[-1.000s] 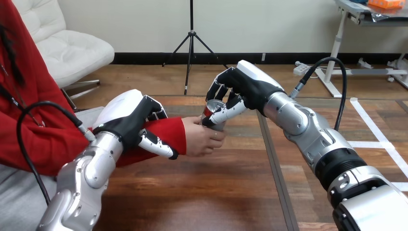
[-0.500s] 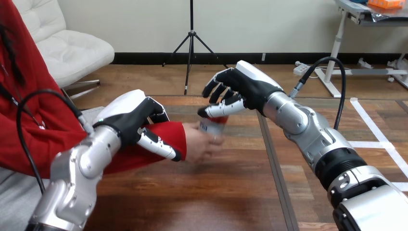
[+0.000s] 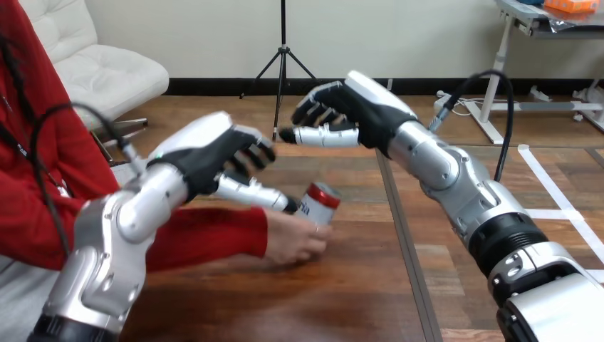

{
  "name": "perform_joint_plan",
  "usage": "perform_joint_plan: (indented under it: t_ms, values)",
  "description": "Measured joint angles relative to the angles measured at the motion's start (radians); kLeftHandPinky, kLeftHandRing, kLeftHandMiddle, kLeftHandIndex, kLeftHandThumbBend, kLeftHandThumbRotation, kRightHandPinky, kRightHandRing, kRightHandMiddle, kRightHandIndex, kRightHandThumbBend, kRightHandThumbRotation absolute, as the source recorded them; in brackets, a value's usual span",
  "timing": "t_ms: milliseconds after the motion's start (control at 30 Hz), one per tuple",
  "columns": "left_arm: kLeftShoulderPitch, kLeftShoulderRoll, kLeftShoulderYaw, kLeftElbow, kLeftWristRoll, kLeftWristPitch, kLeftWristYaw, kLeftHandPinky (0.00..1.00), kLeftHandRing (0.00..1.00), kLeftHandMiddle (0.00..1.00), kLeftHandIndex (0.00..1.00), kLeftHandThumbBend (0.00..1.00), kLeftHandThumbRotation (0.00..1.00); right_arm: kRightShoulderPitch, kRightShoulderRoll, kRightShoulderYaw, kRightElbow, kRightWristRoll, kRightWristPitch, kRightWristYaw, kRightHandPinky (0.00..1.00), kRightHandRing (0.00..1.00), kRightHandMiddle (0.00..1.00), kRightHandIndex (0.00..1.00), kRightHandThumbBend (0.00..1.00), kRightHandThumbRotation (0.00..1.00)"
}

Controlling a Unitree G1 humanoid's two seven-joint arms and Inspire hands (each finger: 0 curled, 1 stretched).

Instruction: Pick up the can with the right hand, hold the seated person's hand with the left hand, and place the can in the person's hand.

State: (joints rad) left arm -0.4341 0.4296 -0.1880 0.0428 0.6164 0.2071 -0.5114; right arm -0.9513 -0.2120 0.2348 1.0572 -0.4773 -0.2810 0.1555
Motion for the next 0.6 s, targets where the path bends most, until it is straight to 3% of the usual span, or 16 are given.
perform_joint_plan:
  t_ms: [333, 600]
  values:
    - [-0.073, 0.000, 0.000, -0.065, -0.015, -0.001, -0.035, 0.63, 0.74, 0.77, 0.77, 0.99, 0.60, -0.006, -0.023, -0.002, -0.038, 0.013, -0.055, -0.001, 0.55, 0.60, 0.63, 0.63, 0.72, 1.00]
    - [-0.132, 0.016, 0.003, -0.110, -0.024, 0.016, -0.067, 0.70, 0.81, 0.82, 0.82, 1.00, 0.62, -0.027, -0.047, -0.010, -0.050, 0.031, -0.064, -0.005, 0.56, 0.61, 0.63, 0.66, 0.82, 1.00]
